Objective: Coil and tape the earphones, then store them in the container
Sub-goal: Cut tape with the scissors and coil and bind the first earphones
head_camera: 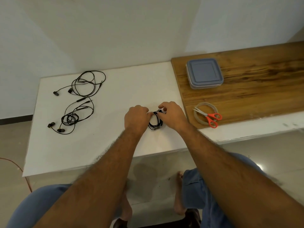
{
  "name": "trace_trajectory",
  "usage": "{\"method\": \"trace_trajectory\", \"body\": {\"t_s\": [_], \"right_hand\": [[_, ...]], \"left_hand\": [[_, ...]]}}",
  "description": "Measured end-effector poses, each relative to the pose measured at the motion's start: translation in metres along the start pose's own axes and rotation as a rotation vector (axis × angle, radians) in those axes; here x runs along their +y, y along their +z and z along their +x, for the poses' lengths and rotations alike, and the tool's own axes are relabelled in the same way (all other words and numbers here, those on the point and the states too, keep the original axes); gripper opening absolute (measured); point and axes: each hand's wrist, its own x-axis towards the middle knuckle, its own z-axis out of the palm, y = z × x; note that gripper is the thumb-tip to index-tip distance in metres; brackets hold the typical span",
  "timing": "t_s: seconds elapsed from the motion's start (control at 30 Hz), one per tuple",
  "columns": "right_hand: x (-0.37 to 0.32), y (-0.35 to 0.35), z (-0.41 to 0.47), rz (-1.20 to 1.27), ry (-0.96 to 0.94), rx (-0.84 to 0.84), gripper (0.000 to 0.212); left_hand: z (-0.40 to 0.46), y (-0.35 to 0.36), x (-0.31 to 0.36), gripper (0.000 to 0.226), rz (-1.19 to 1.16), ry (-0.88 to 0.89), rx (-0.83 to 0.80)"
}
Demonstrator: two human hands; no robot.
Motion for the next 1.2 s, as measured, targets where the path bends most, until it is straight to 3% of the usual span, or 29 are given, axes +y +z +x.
{"method": "trace_trajectory", "body": {"t_s": [0.3,0.57,0.8,0.97,1.2], "right_hand": [[0.007,-0.043,-0.014,-0.051,-0.013,0.085,0.023],[0.058,-0.125,-0.038,-0.11,0.162,0.191,0.021],[0.097,-0.135,-0.066,-0.101,0.27,0.046,0.011],[0.1,-0.125,-0.065,-0.119,0.216,0.061,0.021],[0.104,-0.126,-0.06,-0.233,0.167,0.038,0.033]], "left_hand": [[-0.004,-0.006,0.017,0.035,-0.041,0.044,0.08],[-0.024,-0.003,0.078,0.028,-0.195,0.141,0.073],[-0.031,0.025,0.125,0.033,-0.441,0.041,-0.049],[-0.022,0.039,0.137,0.041,-0.578,-0.031,-0.096],[-0.005,0.048,0.148,0.034,-0.619,-0.042,-0.101]]}}
